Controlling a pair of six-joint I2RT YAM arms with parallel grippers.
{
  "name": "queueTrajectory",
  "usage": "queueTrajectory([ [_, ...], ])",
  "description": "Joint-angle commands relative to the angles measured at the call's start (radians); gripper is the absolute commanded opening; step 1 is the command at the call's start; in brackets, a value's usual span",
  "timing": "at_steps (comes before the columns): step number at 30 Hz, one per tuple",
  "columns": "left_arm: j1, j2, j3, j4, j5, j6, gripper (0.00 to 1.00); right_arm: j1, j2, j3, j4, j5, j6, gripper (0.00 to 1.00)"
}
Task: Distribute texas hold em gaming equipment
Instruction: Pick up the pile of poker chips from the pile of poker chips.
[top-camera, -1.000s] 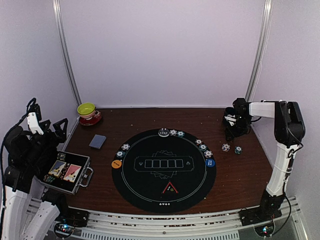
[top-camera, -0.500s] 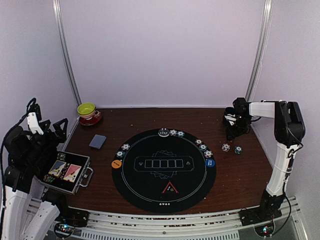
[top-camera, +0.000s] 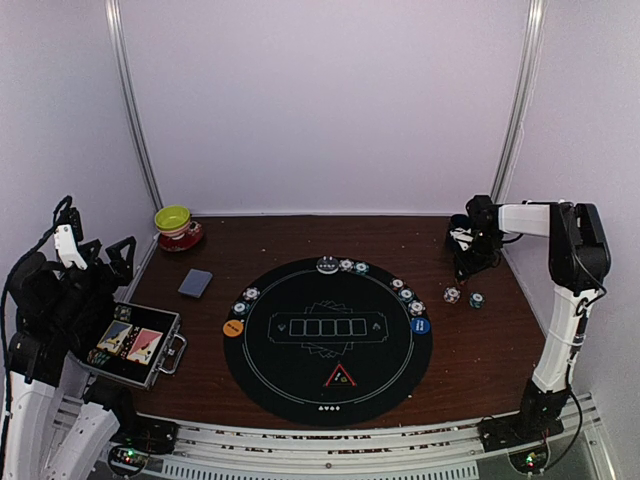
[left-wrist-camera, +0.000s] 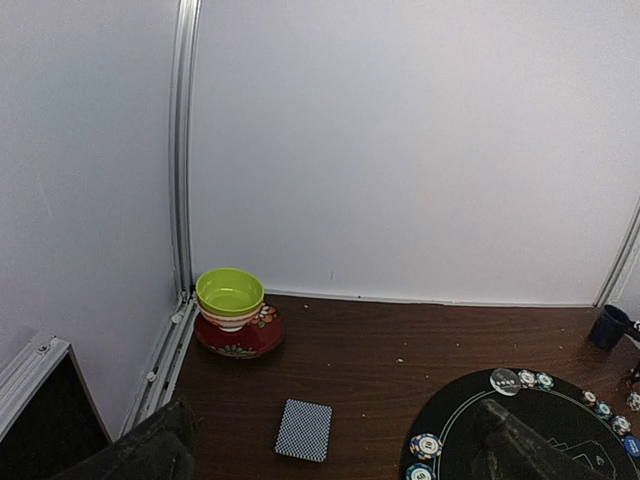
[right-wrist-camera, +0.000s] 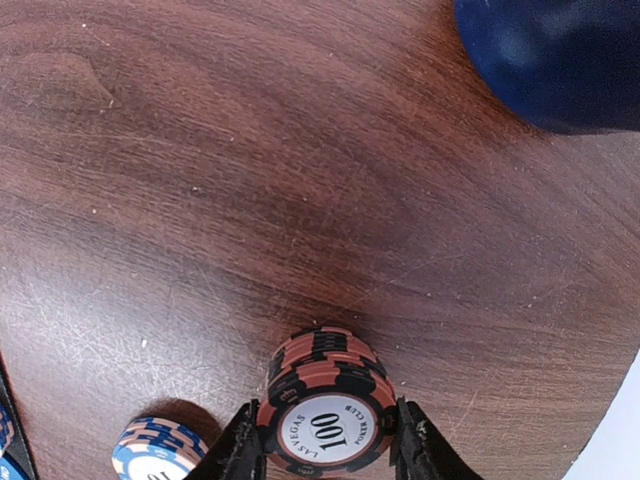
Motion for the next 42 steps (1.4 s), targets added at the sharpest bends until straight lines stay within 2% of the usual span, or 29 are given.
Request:
queueTrajectory([
  [1, 0.011, -0.011, -0.002, 0.041, 0.003, 0.004, 0.98, -0.003, -0.001, -0.001, 0.015, 0.029, 0.011, 0.40],
  [10, 0.011, -0.011, -0.002, 0.041, 0.002, 0.004, 0.98, -0.003, -0.050, -0.004, 0.030, 0.023, 0.013, 0.33],
  [20, 0.011, -0.011, -0.002, 0.041, -0.002, 0.004, 0.98, 0.006, -0.135, -0.004, 0.036, -0.038, 0.006, 0.31],
  [27, 0.010, -0.010, -0.002, 0.040, -0.009, 0.004, 0.98, 0.116, -0.177, 0.024, 0.042, -0.038, 0.017, 0.31],
  [33, 0.011, -0.003, -0.002, 0.039, -0.015, 0.004, 0.98, 0.327, -0.114, 0.185, 0.000, -0.036, 0.044, 0.31],
  [42, 0.018, 0.004, -0.002, 0.038, -0.010, 0.004, 0.98, 0.562, 0.186, 0.612, -0.095, -0.044, 0.039, 0.31],
])
